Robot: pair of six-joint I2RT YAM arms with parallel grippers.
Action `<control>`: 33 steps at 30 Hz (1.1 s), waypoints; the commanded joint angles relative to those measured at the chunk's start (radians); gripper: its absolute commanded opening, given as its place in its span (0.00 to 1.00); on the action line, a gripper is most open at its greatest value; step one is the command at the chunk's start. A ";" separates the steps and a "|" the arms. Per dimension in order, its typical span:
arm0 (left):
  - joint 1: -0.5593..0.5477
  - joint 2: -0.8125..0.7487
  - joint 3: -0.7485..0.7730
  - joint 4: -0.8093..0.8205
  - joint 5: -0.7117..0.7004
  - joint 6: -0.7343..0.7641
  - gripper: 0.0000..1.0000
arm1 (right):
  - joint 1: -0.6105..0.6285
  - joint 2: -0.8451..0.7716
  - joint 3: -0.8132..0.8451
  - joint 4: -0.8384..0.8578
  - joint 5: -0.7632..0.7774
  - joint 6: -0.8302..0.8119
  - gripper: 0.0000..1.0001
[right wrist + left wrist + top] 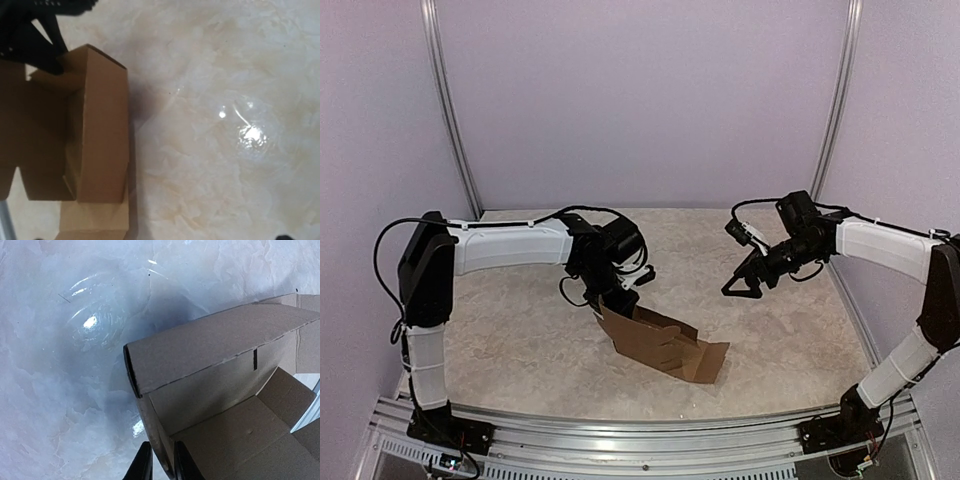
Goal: Fold the paper box
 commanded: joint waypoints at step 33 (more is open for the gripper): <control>-0.097 -0.423 -0.469 0.569 -0.413 -0.198 0.26 | 0.164 0.324 0.105 -0.070 -0.008 0.135 0.68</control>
